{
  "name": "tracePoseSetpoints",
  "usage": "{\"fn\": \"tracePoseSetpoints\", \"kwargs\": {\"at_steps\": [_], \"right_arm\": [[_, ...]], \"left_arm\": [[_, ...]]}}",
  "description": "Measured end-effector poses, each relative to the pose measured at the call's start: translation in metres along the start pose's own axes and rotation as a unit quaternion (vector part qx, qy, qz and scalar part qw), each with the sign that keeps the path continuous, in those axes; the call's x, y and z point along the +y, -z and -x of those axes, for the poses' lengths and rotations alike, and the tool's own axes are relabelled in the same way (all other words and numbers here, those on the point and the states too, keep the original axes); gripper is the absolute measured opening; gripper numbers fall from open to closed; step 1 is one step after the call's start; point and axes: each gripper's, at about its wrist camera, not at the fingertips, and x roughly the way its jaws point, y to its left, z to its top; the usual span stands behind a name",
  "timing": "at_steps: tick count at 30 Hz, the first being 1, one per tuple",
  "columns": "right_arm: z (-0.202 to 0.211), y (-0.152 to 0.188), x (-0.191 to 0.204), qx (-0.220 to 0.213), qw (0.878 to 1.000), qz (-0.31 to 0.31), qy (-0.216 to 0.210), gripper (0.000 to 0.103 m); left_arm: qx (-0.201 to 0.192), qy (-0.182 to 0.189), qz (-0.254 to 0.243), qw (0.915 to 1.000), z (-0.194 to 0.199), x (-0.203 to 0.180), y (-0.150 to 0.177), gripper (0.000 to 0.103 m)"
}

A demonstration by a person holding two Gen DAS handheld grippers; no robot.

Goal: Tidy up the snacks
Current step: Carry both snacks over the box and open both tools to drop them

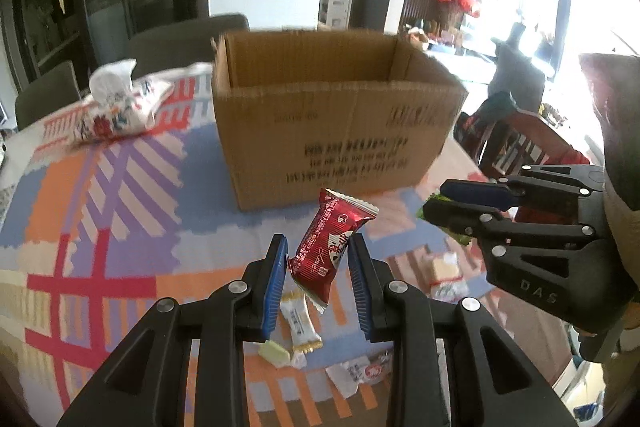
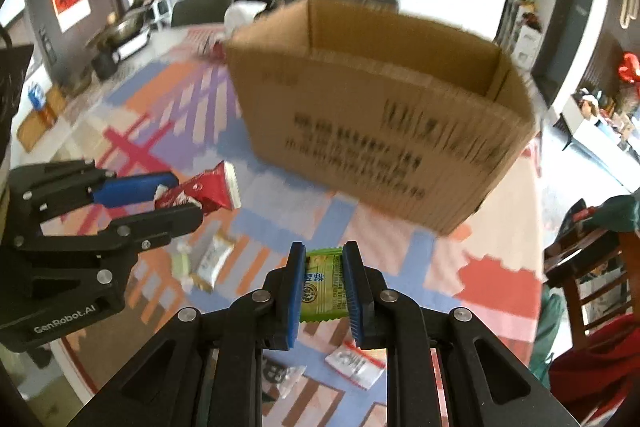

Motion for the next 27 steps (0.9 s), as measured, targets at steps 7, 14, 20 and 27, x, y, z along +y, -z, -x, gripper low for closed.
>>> {"fn": "tracePoseSetpoints", "kwargs": {"at_steps": [7,14,20,27], "right_arm": [[0.034,-0.034,-0.011,-0.053,0.998,-0.009,0.014,0.020],[0.057,-0.073,-0.024,-0.095,0.995,-0.019,0.026,0.020],[0.055,-0.098,-0.038,-0.111,0.993,-0.037,0.024,0.020],[0.040,-0.119,-0.056,-0.117,0.991,-0.069,0.012,0.020]], "left_arm": [[-0.043,-0.006,-0.013,0.9990,0.025,-0.005,-0.040,0.031],[-0.070,-0.013,-0.012,0.9974,0.034,0.001,-0.081,0.031],[-0.074,-0.014,-0.006,0.9971,0.027,0.007,-0.109,0.031],[-0.060,-0.004,0.006,0.9982,0.004,0.012,-0.131,0.031]]}}
